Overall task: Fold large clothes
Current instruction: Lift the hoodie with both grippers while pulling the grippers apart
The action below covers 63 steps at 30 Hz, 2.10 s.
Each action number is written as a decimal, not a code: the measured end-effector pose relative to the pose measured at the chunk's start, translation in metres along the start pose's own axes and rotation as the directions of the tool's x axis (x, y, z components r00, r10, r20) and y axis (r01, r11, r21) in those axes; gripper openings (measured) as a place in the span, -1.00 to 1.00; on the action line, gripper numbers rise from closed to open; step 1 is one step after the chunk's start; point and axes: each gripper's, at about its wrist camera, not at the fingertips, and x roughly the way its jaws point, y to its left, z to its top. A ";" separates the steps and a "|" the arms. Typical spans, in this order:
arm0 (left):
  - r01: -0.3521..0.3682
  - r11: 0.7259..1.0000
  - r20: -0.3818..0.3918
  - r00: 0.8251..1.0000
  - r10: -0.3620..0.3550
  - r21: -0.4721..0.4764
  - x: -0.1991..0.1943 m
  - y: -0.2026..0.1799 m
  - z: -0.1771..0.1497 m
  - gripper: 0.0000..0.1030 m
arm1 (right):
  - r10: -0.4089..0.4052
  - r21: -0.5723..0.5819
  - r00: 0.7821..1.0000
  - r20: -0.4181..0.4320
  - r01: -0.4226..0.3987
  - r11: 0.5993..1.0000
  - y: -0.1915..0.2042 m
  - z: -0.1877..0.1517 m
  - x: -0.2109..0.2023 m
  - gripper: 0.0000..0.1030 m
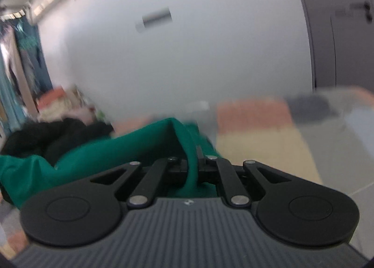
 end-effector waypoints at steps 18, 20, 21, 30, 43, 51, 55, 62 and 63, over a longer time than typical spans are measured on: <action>-0.092 0.996 -0.082 0.992 0.092 -0.001 0.033 -0.003 -0.017 0.16 | -0.002 0.192 0.981 -0.194 0.040 0.981 -0.038 -0.042 0.063 -0.21; -0.112 0.994 -0.056 0.992 0.112 -0.003 0.013 -0.005 -0.014 0.20 | -0.032 0.195 0.983 -0.179 0.067 0.978 -0.038 -0.041 0.050 0.41; -0.115 0.993 -0.037 0.993 0.114 -0.011 0.000 -0.006 -0.015 0.21 | -0.032 0.199 0.986 -0.165 0.065 0.978 -0.038 -0.041 0.040 0.43; 0.017 1.000 -0.003 1.000 -0.017 -0.025 -0.087 -0.027 -0.042 0.43 | -0.013 0.190 1.000 0.018 0.010 0.982 -0.024 -0.037 -0.050 0.43; 0.247 0.966 -0.366 0.894 -0.256 -0.075 -0.052 -0.085 -0.135 0.48 | 0.222 0.170 0.975 0.016 -0.221 0.960 0.010 -0.048 -0.054 0.38; 0.317 0.948 -0.420 0.866 -0.271 0.042 -0.023 -0.120 -0.159 0.48 | 0.147 0.391 0.987 -0.073 -0.107 0.914 -0.026 -0.058 -0.012 0.35; 0.307 0.949 -0.423 0.872 -0.246 0.080 -0.017 -0.126 -0.167 0.47 | 0.112 0.468 0.993 -0.045 -0.078 0.880 -0.041 -0.060 -0.009 0.33; 0.278 0.950 -0.394 0.896 -0.204 0.141 -0.027 -0.128 -0.174 -0.25 | 0.107 0.461 0.994 -0.035 -0.079 0.884 -0.038 -0.065 -0.009 0.34; 0.285 0.949 -0.383 0.899 -0.215 0.137 -0.031 -0.127 -0.172 -0.43 | 0.110 0.459 0.993 -0.036 -0.082 0.885 -0.039 -0.065 -0.009 0.34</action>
